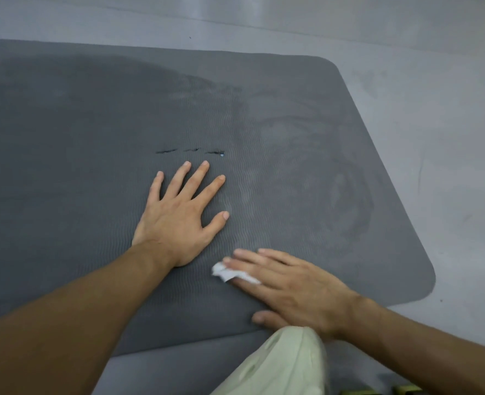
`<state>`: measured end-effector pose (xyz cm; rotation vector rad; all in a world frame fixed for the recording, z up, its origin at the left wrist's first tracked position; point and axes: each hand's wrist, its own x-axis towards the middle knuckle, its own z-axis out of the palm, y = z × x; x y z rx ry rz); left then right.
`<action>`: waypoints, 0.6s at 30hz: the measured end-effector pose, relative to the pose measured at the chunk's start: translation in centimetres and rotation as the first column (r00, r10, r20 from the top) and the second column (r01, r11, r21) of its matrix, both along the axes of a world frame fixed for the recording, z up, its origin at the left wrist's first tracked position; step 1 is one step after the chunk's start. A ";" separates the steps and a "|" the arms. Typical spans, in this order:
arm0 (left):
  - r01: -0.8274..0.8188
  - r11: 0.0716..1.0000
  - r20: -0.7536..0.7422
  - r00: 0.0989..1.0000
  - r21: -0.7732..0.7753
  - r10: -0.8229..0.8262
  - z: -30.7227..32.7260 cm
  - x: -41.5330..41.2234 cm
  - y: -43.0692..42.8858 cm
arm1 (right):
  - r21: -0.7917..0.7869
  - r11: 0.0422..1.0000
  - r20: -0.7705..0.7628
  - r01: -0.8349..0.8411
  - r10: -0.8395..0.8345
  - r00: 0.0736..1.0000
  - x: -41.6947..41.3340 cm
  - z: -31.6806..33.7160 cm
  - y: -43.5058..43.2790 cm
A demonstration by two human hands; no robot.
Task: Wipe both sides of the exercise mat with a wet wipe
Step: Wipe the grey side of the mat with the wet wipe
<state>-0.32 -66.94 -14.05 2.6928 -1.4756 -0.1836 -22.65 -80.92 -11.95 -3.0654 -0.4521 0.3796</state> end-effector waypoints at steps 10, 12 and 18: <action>-0.001 1.000 -0.007 1.000 0.000 0.001 0.1 0.0 0.1 | -0.016 0.845 -0.031 0.534 -0.535 0.844 -10.0 2.3 -11.1; 0.001 1.000 -0.006 1.000 0.006 -0.001 0.1 0.0 0.1 | 0.033 0.894 -0.031 0.447 -0.447 0.894 -8.3 1.8 -9.7; 0.001 1.000 0.009 1.000 0.002 -0.001 0.0 0.0 0.0 | 0.063 0.998 0.028 0.000 -0.002 1.000 1.0 0.0 -0.3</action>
